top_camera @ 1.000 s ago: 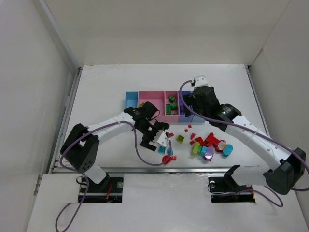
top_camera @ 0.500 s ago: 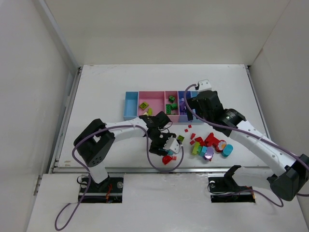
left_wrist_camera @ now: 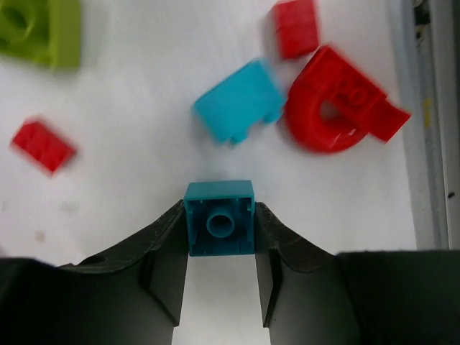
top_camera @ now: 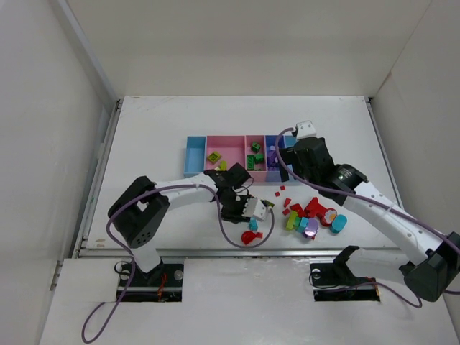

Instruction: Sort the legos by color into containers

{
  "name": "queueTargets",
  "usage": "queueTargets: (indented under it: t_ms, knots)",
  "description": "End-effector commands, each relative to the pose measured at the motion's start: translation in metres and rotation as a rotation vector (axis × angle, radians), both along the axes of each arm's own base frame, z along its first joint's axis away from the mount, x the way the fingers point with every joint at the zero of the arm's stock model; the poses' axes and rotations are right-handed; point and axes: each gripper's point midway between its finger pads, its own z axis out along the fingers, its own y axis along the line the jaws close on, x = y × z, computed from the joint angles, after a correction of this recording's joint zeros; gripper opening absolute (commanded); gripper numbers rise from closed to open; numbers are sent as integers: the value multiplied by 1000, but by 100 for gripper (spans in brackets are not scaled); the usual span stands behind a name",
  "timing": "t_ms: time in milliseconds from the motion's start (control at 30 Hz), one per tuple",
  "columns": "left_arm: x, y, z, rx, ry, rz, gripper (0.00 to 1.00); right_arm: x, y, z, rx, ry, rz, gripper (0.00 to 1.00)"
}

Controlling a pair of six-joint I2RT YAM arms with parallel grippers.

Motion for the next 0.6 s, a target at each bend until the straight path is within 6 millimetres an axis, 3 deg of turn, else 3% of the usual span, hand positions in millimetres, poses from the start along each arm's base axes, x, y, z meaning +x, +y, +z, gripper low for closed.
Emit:
queueTargets:
  t_ms: [0,33,67,133,167,233,267,333,367,400,500,567]
  knots:
    - [33,16,49,-45,-33,190,0,6,8,36,60,-84,11,100]
    - [52,20,69,-95,-31,266,0,6,8,36,73,-83,3,100]
    - [59,22,84,-131,-28,317,0,7,-1,37,39,-91,-55,100]
    - [81,30,134,-251,-29,478,0,10,-20,43,4,-105,-180,100]
    - [89,34,147,-292,-26,555,0,11,-23,42,-3,-110,-207,100]
    - [119,45,184,-428,-37,798,0,12,-27,45,-18,-110,-236,100]
    - [143,74,182,-425,-79,945,0,12,-29,49,-19,-117,-243,100]
    - [163,100,180,-437,-120,1086,0,14,-30,52,-15,-125,-260,100]
    - [182,124,180,-442,-177,1190,0,13,-30,55,-23,-133,-265,100]
    - [184,134,168,-434,-157,1258,0,14,-32,54,-31,-136,-285,100]
    - [193,153,162,-462,-147,1337,0,17,-31,63,-46,-152,-300,100]
    - [196,149,167,-499,-130,1354,0,17,-27,63,-60,-148,-294,100]
